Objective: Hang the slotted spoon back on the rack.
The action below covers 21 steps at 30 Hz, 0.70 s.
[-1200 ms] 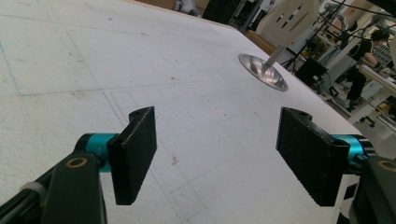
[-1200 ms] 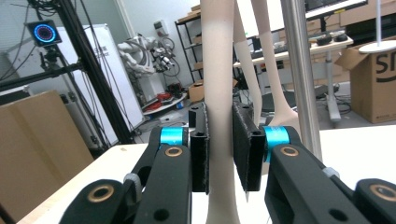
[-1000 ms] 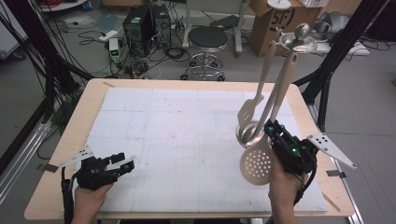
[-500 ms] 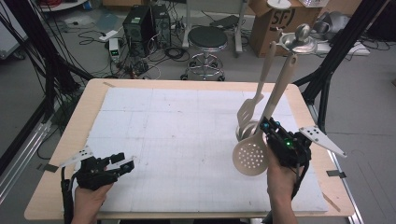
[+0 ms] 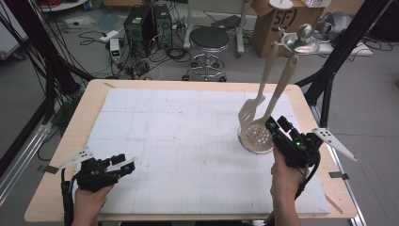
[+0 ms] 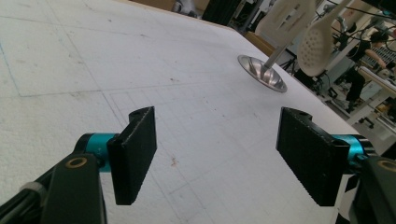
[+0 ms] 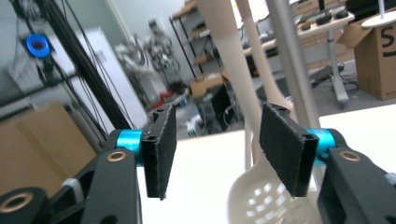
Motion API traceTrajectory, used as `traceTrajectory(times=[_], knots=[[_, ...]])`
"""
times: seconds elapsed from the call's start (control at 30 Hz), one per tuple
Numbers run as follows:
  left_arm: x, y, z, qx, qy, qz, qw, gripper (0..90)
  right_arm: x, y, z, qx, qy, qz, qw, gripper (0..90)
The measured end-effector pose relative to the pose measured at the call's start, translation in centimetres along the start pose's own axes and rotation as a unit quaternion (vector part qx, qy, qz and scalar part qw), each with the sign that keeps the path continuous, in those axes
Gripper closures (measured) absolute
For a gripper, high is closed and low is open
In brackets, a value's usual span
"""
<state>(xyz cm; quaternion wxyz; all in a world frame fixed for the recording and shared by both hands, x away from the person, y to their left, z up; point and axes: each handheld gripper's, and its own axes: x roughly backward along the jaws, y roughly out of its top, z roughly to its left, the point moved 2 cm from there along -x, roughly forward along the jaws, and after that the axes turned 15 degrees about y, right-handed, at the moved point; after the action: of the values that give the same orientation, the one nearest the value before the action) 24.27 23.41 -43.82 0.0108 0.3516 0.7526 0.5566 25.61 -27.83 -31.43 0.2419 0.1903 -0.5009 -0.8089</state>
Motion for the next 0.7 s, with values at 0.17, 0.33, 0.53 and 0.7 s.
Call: traceTrajectory(times=[0.17,0.33,0.53,0.7], knots=[[0.0,0.0,-0.1,-0.002,-0.002,0.001,1.0,29.4,0.8,1.0,-0.7,-0.035,0.032,-0.043,0.998,42.5],[0.0,0.0,-0.1,-0.002,-0.001,0.0,1.0,29.4,0.9,2.4,-0.9,-0.034,0.05,-0.067,0.9959,53.3],[-0.1,0.0,-0.1,-0.002,-0.002,0.0,1.0,29.4,0.8,4.4,-0.4,-0.021,0.058,-0.085,0.9945,55.4],[0.0,0.0,-0.1,-0.003,-0.001,-0.001,1.0,29.4,0.7,5.7,-0.3,-0.017,0.06,-0.098,0.9932,58.0]])
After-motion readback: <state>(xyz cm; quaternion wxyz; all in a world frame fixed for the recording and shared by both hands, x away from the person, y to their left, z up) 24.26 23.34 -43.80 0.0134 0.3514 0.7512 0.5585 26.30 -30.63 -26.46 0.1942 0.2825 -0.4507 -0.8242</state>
